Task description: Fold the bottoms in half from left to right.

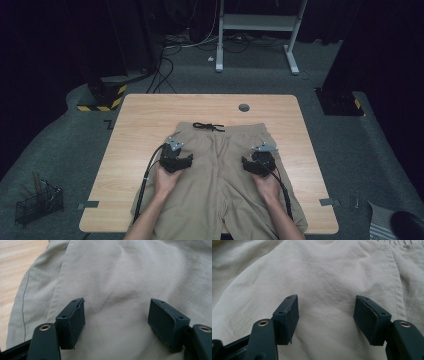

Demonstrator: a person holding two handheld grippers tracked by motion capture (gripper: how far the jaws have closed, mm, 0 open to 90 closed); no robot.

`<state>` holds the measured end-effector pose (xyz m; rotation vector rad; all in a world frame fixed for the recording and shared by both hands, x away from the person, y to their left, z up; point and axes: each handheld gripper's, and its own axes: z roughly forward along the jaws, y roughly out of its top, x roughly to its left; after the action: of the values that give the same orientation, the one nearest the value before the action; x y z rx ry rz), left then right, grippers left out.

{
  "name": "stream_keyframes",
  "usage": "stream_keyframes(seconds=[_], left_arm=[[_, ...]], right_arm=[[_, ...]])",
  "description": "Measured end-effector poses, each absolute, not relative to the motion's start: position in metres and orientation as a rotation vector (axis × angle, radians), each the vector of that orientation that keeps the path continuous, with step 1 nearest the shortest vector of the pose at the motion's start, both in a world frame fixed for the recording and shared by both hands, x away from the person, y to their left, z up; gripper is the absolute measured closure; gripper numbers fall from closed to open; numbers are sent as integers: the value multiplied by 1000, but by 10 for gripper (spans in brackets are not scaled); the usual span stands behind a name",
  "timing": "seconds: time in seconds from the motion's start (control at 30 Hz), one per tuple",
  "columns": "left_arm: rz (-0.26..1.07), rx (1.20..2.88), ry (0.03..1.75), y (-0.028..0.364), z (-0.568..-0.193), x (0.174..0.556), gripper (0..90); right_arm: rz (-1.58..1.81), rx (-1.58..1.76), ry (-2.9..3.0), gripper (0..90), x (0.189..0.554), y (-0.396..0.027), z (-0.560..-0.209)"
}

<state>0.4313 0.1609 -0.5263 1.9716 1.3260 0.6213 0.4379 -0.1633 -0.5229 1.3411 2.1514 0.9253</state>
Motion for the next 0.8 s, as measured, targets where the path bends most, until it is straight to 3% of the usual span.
stream_keyframes(seconds=[0.47,0.6,0.8], left_arm=[[592,1978,1294,160,-527,366,273],[491,1941,1311,166,-522,376,274],[545,1963,1285,162,-501,408,244]], right_arm=[[936,1283,2195,352,381,-164,-523],[925,1264,2212,327,375,-164,-522],[981,1282,2144,307,406,-157,-504]])
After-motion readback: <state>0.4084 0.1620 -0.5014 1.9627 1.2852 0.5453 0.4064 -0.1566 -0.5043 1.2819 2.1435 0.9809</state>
